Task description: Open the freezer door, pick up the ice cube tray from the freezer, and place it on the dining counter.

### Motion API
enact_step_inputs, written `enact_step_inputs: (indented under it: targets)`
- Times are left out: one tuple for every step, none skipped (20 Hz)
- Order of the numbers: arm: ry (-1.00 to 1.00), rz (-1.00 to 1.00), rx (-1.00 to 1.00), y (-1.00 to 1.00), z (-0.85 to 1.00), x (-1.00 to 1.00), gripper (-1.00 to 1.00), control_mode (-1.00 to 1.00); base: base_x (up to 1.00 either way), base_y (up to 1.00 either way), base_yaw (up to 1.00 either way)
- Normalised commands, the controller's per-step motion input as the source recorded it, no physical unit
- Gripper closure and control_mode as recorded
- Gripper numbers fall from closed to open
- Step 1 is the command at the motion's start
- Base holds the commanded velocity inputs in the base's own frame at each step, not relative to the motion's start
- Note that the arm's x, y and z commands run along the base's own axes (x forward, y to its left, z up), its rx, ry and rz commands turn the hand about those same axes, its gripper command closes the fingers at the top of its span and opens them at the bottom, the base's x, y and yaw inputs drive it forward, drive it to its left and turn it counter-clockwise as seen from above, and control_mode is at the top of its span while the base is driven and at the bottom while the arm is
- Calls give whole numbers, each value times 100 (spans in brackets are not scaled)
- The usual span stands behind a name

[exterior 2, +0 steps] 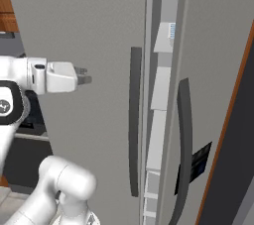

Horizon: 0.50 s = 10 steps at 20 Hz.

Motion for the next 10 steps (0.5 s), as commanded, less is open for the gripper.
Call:
enact_step_inputs:
  targets:
    - [-5, -12, 11, -46, -39, 79, -100, -100, 0, 0, 0]
    - [-6, -12, 11, -49, -39, 74, -100, -100, 0, 0, 0]
    - [-7, -12, 12, -50, -41, 71, -100, -100, 0, 0, 0]
    - [-7, -11, 12, -51, -41, 68, -100, -100, 0, 0, 0]
    - [-6, -10, 12, -58, -41, 54, -100, -100, 0, 0, 0]
    - [-7, -10, 13, -63, -43, 46, -100, -100, 0, 0, 0]
    - [-9, -9, 13, -59, -42, 44, -100, -100, 0, 0, 0]
    - [-9, -8, 13, -58, -39, 40, -100, -100, 0, 0, 0]
    - [-9, -7, 11, -57, -36, 34, -100, -100, 0, 0, 0]
    - [-11, -7, 11, -55, -35, 26, -100, -100, 0, 0, 0]
